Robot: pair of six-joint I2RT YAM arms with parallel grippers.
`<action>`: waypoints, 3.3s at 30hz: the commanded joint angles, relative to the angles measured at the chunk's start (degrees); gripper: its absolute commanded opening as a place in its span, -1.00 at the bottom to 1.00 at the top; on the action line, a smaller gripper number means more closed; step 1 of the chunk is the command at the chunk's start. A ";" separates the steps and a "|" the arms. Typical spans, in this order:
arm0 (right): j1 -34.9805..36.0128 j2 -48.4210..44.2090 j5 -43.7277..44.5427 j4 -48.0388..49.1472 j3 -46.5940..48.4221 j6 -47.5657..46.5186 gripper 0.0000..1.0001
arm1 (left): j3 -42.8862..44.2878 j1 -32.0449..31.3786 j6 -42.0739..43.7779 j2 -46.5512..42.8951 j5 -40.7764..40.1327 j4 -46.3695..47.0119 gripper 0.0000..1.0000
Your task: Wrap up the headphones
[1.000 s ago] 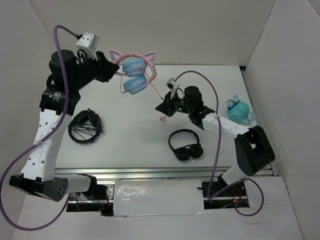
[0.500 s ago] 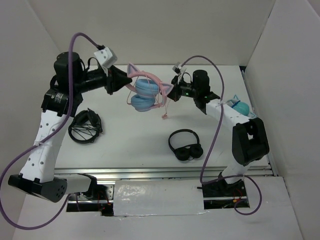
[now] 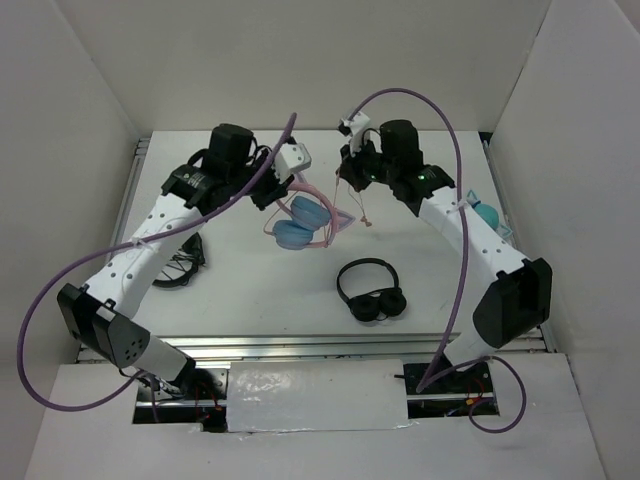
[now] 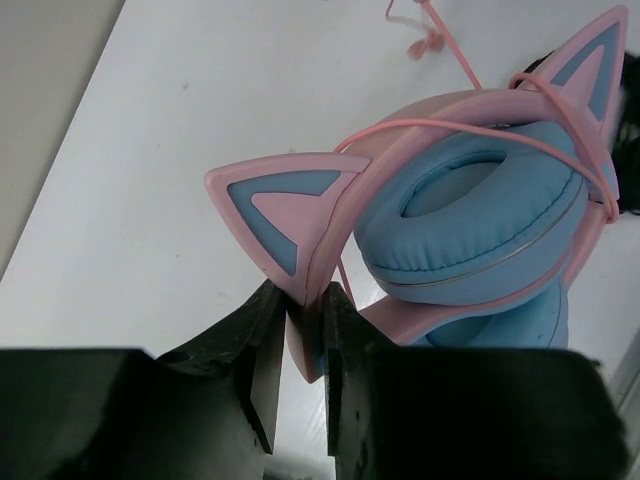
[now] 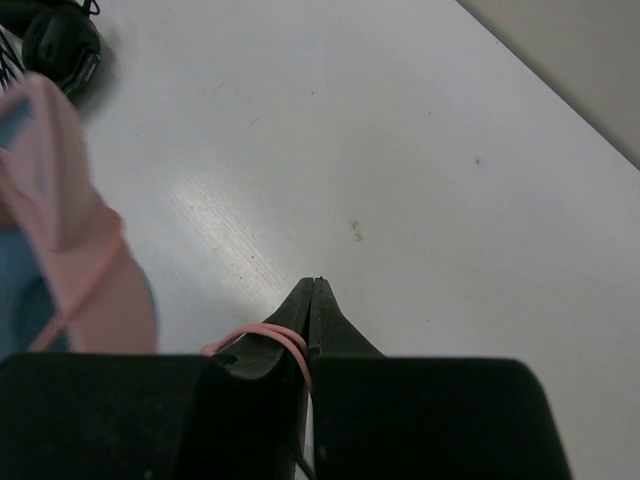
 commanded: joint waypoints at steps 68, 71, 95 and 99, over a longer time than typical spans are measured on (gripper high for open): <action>16.90 -35.30 -6.62 34.07 -47.38 7.05 0.99 | 1.84 -5.82 -33.73 -19.51 -39.53 20.00 -1.00; 17.34 -37.59 -4.43 34.07 -48.18 6.61 0.99 | 2.54 -5.82 -33.47 -19.34 -39.17 19.65 -1.00; 9.61 -11.77 -9.43 60.23 -41.94 12.32 0.16 | 5.27 -5.73 -33.90 -20.04 -28.81 18.60 -1.00; 8.82 -10.00 -9.61 65.09 -42.55 14.34 -1.00 | 4.74 -5.64 -33.91 -21.01 -26.35 19.13 -1.00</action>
